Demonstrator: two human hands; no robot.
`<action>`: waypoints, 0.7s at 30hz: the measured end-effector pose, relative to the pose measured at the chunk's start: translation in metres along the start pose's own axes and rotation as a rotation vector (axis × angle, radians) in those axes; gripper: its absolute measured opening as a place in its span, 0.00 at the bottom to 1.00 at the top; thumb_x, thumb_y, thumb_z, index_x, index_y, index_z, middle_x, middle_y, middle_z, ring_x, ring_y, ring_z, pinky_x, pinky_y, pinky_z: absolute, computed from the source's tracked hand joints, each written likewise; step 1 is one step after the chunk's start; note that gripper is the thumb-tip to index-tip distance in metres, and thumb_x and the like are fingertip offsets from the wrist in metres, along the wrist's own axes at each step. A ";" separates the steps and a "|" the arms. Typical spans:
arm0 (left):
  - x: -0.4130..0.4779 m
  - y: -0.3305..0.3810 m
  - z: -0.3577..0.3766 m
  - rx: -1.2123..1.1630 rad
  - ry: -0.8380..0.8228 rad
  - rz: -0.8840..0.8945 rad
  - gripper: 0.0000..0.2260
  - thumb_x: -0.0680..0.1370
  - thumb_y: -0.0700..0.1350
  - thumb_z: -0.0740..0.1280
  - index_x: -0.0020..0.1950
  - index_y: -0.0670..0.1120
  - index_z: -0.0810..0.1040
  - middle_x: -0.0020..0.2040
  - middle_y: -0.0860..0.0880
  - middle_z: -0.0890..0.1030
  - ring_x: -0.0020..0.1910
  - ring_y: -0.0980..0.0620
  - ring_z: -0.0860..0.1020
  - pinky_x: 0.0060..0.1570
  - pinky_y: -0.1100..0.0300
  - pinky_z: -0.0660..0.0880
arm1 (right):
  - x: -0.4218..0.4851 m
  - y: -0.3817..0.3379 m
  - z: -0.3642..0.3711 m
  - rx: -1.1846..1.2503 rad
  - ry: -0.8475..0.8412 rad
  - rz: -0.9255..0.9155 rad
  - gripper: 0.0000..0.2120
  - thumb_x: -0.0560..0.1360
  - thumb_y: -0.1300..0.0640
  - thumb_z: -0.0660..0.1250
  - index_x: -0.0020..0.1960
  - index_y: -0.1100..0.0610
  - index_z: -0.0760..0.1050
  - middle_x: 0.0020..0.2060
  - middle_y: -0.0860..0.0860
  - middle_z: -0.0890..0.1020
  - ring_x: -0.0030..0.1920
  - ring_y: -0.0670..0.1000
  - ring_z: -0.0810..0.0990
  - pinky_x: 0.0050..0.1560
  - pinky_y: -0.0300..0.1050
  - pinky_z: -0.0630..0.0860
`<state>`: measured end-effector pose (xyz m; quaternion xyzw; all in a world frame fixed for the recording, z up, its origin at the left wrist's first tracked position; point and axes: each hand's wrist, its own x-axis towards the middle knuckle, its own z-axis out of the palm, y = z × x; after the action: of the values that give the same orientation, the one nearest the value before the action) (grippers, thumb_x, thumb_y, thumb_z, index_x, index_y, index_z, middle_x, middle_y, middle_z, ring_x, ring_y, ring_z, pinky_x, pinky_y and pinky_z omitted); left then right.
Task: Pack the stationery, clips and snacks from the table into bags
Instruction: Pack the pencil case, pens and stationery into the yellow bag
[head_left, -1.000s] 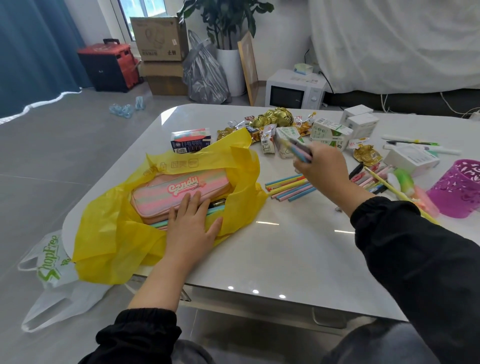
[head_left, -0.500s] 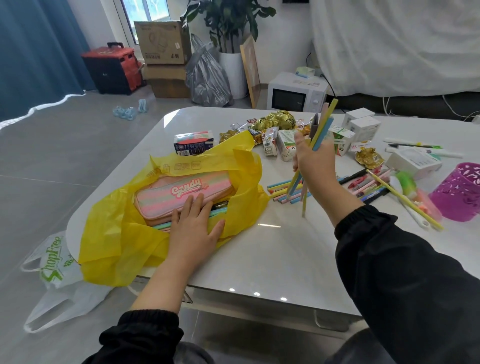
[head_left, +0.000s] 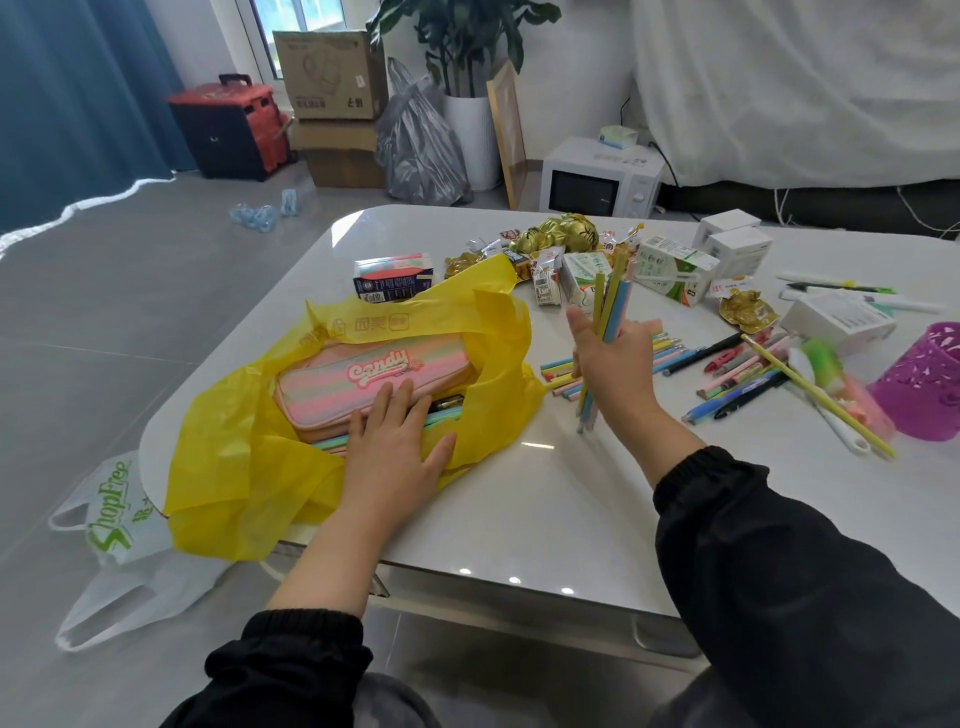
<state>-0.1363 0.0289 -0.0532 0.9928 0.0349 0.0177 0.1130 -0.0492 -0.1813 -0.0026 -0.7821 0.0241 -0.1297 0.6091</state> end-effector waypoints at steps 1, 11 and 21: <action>0.000 0.000 0.000 0.006 -0.003 -0.001 0.27 0.80 0.61 0.50 0.78 0.53 0.53 0.79 0.52 0.46 0.77 0.51 0.42 0.74 0.46 0.42 | -0.002 -0.001 0.001 0.001 -0.001 -0.024 0.18 0.76 0.47 0.66 0.36 0.58 0.67 0.32 0.59 0.71 0.31 0.54 0.72 0.34 0.46 0.72; -0.003 -0.005 -0.007 -0.085 -0.033 0.047 0.27 0.80 0.60 0.53 0.78 0.53 0.54 0.79 0.51 0.45 0.77 0.51 0.41 0.75 0.47 0.41 | -0.012 0.022 0.008 -0.040 -0.052 0.083 0.15 0.78 0.51 0.64 0.36 0.58 0.70 0.29 0.53 0.75 0.30 0.51 0.75 0.33 0.45 0.75; -0.017 -0.013 -0.028 -0.160 0.139 0.008 0.19 0.78 0.54 0.63 0.66 0.49 0.75 0.65 0.50 0.76 0.64 0.51 0.71 0.62 0.57 0.67 | -0.005 -0.055 0.054 0.107 -0.100 -0.076 0.18 0.78 0.51 0.64 0.33 0.55 0.65 0.31 0.57 0.70 0.28 0.52 0.70 0.31 0.43 0.69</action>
<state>-0.1556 0.0464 -0.0291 0.9771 0.0374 0.0898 0.1890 -0.0480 -0.1150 0.0371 -0.7544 -0.0429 -0.1145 0.6449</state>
